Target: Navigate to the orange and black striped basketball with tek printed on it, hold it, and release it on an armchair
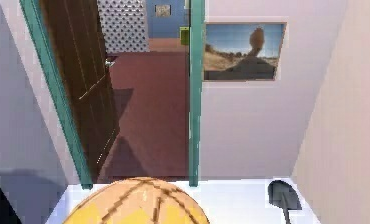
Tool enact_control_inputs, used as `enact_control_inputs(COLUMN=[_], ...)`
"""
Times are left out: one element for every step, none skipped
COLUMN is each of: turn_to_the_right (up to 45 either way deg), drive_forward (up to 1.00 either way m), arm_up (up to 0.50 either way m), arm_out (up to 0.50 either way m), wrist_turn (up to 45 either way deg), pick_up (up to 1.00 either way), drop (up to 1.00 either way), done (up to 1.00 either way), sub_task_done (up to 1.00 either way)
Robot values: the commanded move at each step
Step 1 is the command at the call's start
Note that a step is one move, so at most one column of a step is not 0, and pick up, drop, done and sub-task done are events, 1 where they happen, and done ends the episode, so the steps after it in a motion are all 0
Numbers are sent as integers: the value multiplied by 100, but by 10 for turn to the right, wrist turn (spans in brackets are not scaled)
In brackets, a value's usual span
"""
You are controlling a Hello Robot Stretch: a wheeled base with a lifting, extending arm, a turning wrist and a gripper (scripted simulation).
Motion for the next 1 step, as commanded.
enact_control_inputs(turn_to_the_right=[-90], drive_forward=[0], arm_up=[0], arm_out=[0], wrist_turn=[0], pick_up=[0], drop=[0], done=[0], sub_task_done=[0])
